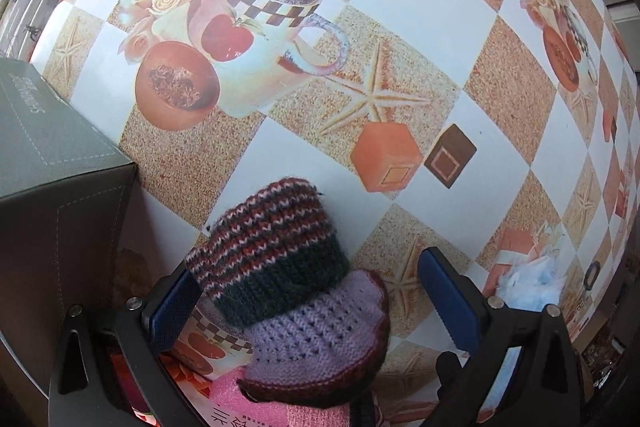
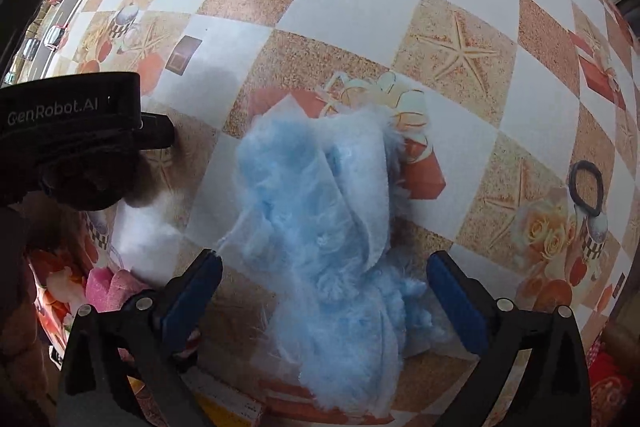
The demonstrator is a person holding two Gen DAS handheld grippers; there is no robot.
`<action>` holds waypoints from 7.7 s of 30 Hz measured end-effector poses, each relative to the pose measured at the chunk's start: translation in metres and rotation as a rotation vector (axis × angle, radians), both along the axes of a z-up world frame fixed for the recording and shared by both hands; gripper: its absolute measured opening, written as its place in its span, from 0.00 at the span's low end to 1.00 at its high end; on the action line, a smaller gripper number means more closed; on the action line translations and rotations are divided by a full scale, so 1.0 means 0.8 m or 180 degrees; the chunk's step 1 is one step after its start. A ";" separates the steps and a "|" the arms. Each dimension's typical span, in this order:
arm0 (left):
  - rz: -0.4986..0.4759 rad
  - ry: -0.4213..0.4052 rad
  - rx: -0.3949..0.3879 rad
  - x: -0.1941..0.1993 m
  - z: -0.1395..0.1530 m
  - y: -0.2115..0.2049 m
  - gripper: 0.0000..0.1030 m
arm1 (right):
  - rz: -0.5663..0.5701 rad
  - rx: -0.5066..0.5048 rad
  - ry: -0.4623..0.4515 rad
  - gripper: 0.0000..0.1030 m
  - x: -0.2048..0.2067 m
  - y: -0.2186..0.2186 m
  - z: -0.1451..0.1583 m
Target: Organize soft objects
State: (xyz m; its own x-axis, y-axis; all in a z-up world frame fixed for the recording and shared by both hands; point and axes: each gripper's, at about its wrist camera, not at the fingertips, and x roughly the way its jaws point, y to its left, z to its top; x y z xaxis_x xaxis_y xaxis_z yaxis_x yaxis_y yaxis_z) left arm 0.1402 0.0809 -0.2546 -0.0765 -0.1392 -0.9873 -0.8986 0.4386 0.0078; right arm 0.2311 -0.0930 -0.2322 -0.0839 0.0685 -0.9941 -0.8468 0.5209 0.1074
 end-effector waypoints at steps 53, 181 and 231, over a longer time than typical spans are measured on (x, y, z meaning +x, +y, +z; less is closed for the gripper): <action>-0.3680 -0.1646 0.0571 0.054 0.275 -0.345 0.41 | -0.2167 0.0639 0.0038 0.32 -0.006 -0.293 0.166; -0.0406 -0.1288 0.0666 -0.408 0.231 0.044 0.43 | 0.1120 0.0500 0.0543 0.32 -0.355 0.163 0.209; -0.0508 -0.0987 0.0778 -0.340 0.202 0.079 0.47 | 0.0744 0.0537 0.0498 0.32 -0.300 0.257 0.189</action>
